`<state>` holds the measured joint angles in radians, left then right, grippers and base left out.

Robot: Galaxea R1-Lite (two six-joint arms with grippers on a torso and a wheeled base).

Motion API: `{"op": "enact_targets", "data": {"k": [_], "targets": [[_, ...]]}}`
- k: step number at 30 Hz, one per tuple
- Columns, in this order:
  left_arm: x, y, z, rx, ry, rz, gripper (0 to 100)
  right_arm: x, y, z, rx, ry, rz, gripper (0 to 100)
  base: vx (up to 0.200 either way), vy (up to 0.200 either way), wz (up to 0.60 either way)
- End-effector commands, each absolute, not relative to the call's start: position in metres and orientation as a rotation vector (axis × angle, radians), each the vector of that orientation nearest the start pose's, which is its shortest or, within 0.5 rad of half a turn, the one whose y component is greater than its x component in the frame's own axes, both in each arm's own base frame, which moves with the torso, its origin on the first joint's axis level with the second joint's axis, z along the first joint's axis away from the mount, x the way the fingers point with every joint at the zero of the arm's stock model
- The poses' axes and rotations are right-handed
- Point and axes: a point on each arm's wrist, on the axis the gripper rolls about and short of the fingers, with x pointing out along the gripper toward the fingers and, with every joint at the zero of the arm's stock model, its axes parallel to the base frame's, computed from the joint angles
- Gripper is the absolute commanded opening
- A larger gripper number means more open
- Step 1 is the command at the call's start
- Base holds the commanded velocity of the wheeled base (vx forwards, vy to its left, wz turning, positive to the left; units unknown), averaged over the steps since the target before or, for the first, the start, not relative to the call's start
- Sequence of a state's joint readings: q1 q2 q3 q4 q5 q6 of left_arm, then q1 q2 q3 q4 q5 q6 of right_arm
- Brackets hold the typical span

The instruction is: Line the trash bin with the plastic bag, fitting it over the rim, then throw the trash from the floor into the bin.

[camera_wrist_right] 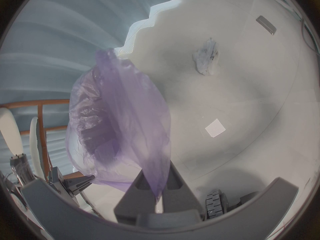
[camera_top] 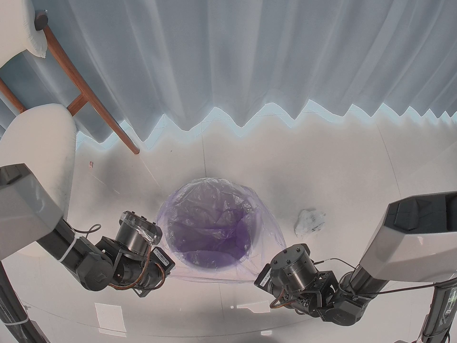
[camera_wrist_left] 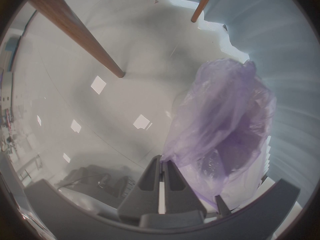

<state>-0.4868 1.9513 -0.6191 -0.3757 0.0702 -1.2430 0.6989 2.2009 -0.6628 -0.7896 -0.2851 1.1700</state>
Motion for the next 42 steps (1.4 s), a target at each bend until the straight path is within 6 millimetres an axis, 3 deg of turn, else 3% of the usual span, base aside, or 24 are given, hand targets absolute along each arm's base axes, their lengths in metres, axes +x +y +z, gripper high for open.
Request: {"op": "enact_targets", "data": {"k": [1,14,26,27,32,33,34,38,42], "targets": [[0.257,-0.134,0.021,-0.806,1.043,0.274,0,0.261,0.212,-0.018,0.704,0.809,-0.047,0,0.000,0.000,0.00],[0.264,-0.136,-0.001,-0.719,1.047,0.255,0,0.264,0.215,-0.031,0.642,0.806,-0.037,0,0.000,0.000,0.00],[0.268,-0.138,0.001,-0.717,1.006,0.251,0,0.266,0.217,-0.038,0.602,0.787,-0.004,0,0.000,0.000,0.00],[0.268,-0.138,0.001,-0.717,1.006,0.251,100,0.265,0.217,-0.039,0.600,0.789,-0.005,100,0.000,0.000,0.00],[0.263,-0.137,0.005,-0.721,0.996,0.243,100,0.265,0.217,-0.031,0.629,0.764,0.009,100,0.000,0.000,0.00],[0.257,-0.135,0.019,-0.742,0.955,0.212,100,0.257,0.214,-0.020,0.637,0.751,0.025,100,0.000,0.000,0.00],[0.257,-0.135,0.019,-0.742,0.955,0.212,100,0.257,0.214,-0.020,0.637,0.751,0.025,100,0.000,0.000,0.00],[0.224,-0.120,0.061,-0.797,0.877,0.138,100,0.232,0.197,-0.004,0.624,0.770,0.028,100,0.000,0.000,0.00],[0.194,-0.109,0.084,-0.827,0.830,0.067,100,0.221,0.185,0.002,0.639,0.743,0.043,100,0.000,0.000,0.00]]}}
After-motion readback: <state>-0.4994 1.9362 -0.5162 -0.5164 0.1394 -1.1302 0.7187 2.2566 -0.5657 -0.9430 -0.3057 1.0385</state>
